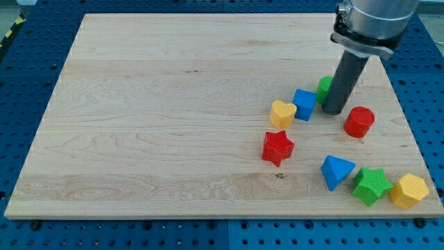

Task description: Slide the green circle towards top center

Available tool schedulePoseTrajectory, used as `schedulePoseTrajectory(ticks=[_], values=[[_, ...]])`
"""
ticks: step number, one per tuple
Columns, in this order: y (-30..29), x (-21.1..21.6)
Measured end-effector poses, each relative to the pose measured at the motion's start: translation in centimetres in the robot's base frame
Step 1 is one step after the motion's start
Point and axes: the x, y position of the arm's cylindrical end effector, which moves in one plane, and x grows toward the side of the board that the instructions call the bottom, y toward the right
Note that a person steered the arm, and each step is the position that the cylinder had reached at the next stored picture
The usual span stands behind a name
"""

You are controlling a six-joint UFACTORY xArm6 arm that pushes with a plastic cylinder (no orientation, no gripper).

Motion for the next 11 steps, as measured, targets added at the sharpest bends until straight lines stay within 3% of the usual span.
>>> schedulePoseTrajectory(ticks=[2,3,4,5,6,9,11], values=[[0.1,-7.0],[3.0,-8.9],[9.6,-10.6],[10.5,-12.3],[9.4,-12.2],[-4.4,-11.4],[-6.4,-15.0]])
